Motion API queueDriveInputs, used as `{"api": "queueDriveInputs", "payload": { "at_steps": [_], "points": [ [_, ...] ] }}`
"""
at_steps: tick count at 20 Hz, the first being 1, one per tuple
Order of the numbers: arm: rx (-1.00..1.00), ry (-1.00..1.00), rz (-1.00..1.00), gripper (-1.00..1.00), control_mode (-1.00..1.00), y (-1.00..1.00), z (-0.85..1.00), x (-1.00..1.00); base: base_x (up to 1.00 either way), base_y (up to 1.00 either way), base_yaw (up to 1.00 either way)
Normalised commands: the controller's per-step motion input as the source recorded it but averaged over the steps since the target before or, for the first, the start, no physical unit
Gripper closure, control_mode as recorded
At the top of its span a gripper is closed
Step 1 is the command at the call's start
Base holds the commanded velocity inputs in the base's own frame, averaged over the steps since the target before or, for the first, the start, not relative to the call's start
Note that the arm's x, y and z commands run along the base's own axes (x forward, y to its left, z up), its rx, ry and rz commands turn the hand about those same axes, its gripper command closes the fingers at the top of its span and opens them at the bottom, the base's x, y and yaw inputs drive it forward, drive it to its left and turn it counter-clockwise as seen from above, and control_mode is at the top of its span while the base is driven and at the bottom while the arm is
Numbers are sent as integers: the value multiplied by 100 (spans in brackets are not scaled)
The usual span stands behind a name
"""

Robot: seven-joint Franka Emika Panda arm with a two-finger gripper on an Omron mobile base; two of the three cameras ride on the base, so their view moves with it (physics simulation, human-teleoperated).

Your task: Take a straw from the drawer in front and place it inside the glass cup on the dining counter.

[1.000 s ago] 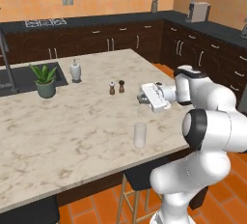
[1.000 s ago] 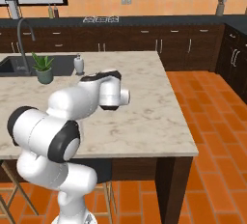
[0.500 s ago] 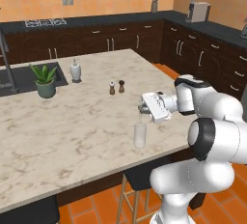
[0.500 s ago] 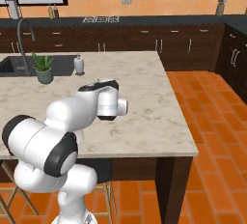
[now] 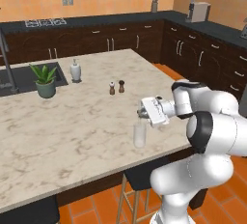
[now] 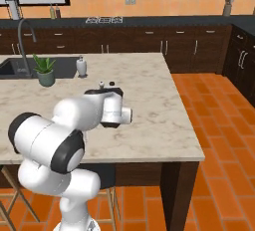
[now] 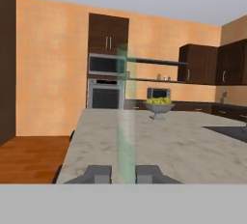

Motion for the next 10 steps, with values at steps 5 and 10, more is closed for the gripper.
{"api": "queueDriveInputs", "payload": {
  "at_steps": [5,10],
  "points": [
    [0,0,0,100,-100,0,-13,15,0,0,0],
    [0,0,0,100,-100,0,-7,-14,0,0,0]
  ]
}}
